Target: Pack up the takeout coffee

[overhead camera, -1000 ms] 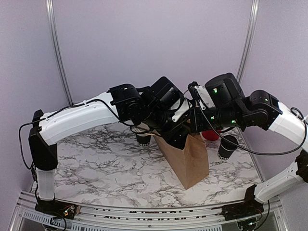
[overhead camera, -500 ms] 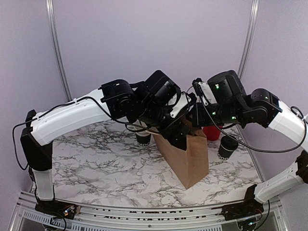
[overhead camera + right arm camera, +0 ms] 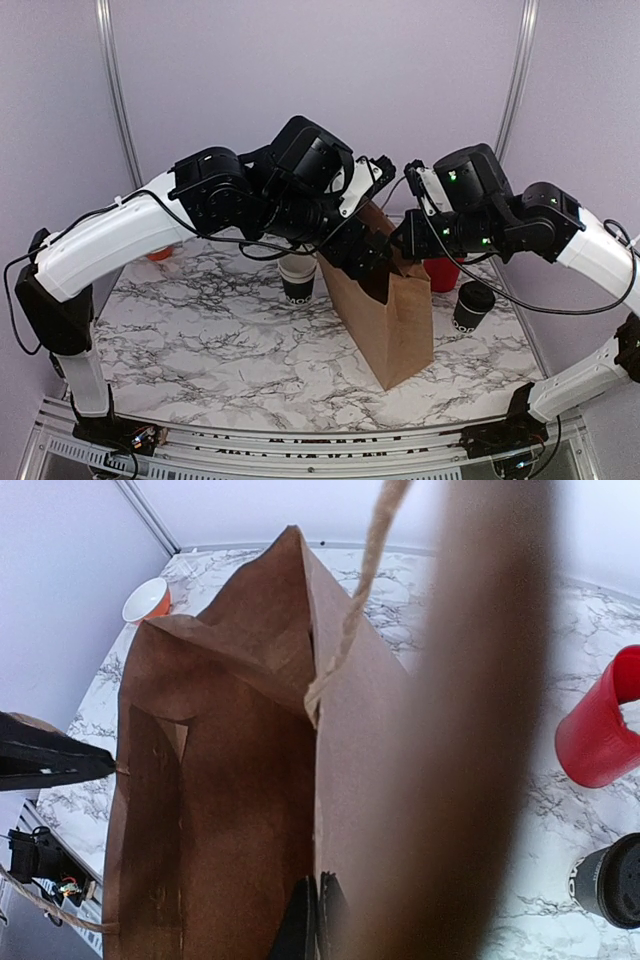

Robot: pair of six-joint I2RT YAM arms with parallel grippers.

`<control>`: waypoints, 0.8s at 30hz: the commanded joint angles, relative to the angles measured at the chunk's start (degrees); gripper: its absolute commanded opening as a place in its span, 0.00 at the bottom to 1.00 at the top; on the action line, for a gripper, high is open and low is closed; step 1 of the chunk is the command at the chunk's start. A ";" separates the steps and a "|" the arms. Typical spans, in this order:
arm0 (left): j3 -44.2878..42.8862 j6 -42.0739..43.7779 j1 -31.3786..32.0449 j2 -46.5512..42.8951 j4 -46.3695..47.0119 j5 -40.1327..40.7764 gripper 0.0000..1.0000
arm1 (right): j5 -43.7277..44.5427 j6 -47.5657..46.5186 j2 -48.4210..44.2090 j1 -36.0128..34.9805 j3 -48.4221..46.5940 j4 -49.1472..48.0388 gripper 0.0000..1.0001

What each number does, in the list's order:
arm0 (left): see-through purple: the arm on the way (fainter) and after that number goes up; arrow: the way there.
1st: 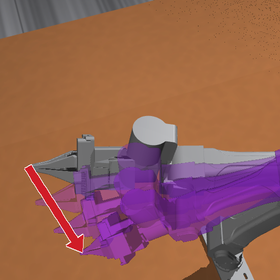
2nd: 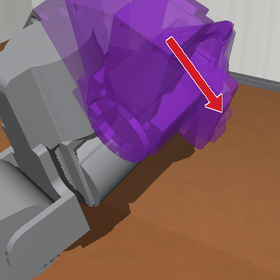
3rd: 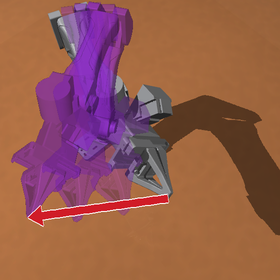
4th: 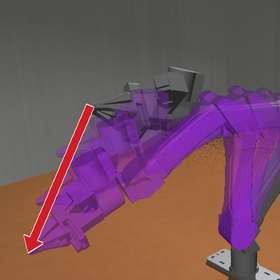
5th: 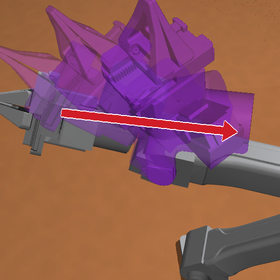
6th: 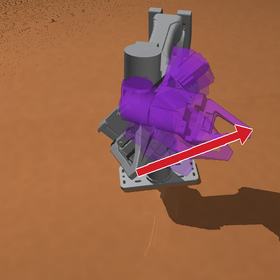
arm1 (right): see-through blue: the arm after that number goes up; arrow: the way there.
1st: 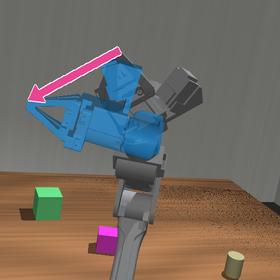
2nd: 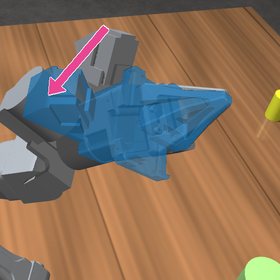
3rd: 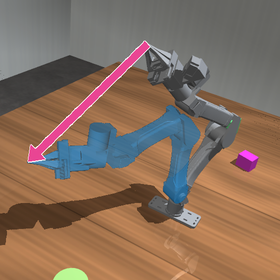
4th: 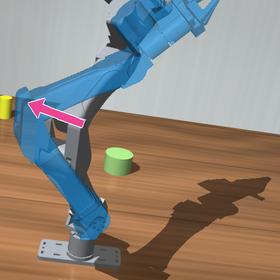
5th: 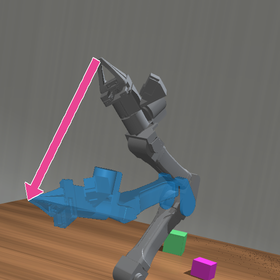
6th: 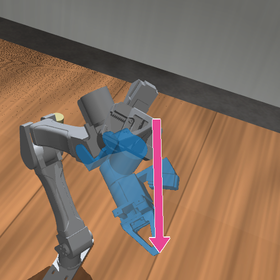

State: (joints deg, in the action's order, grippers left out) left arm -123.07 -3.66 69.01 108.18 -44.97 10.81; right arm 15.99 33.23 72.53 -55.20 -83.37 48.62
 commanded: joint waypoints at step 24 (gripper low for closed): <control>29.05 -34.76 -8.53 -27.40 18.32 -1.17 0.87 | 0.31 -1.90 3.18 2.98 -4.70 -1.98 0.00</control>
State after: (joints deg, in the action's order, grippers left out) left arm -97.10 -32.47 61.17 82.89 -34.59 16.34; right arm 15.88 32.47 75.16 -52.95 -84.77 48.05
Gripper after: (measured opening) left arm 0.884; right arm 0.008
